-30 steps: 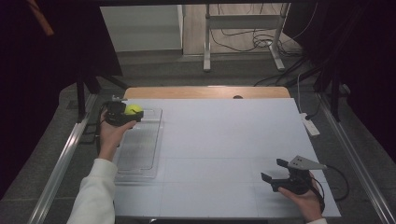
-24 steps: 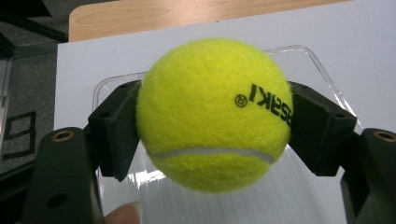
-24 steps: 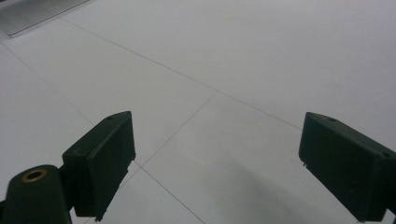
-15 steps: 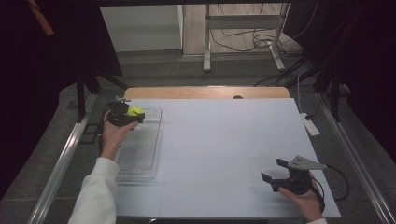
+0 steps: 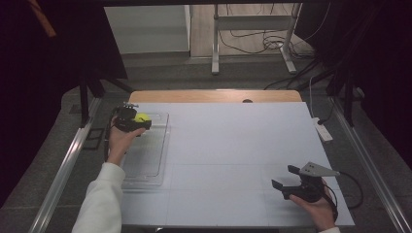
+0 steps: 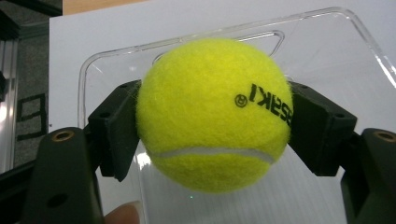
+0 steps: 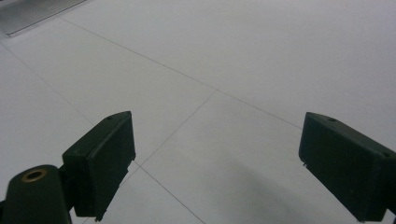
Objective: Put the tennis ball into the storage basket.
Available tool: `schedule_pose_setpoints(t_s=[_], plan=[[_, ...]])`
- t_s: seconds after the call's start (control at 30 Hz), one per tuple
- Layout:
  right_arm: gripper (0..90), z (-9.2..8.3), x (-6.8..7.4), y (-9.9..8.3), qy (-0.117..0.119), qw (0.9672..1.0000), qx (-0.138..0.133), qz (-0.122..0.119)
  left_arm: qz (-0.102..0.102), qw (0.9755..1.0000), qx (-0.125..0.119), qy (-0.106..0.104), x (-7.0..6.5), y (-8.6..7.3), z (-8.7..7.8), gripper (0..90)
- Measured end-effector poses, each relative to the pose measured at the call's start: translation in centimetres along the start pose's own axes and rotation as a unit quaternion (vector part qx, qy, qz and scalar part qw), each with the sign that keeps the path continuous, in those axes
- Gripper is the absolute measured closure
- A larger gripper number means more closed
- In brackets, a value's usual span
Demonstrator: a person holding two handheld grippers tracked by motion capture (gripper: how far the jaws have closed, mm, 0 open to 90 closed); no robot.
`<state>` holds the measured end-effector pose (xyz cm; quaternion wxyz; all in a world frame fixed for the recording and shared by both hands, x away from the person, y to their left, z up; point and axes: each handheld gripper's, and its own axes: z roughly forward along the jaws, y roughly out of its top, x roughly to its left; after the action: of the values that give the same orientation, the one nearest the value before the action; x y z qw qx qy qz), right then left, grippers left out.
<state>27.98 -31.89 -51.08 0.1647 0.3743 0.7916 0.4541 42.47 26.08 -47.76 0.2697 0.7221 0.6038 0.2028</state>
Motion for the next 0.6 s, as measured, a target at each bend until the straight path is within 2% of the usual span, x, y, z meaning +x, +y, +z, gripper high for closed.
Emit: schedule_pose_setpoints(t_s=[0.27,0.37,0.6], plan=[[11.0,0.0,0.0,0.0,0.0,1.0,0.0,0.0,-0.002,0.9999,0.014,0.001,-0.2,0.0,0.5,25.9],[10.9,0.0,0.0,0.0,0.0,1.0,0.0,-0.001,0.006,0.9997,0.021,0.007,-0.3,0.0,0.7,25.9],[10.9,0.0,0.0,0.0,0.0,1.0,0.001,-0.001,0.004,0.9992,0.039,0.014,-0.2,-0.1,1.2,25.8]])
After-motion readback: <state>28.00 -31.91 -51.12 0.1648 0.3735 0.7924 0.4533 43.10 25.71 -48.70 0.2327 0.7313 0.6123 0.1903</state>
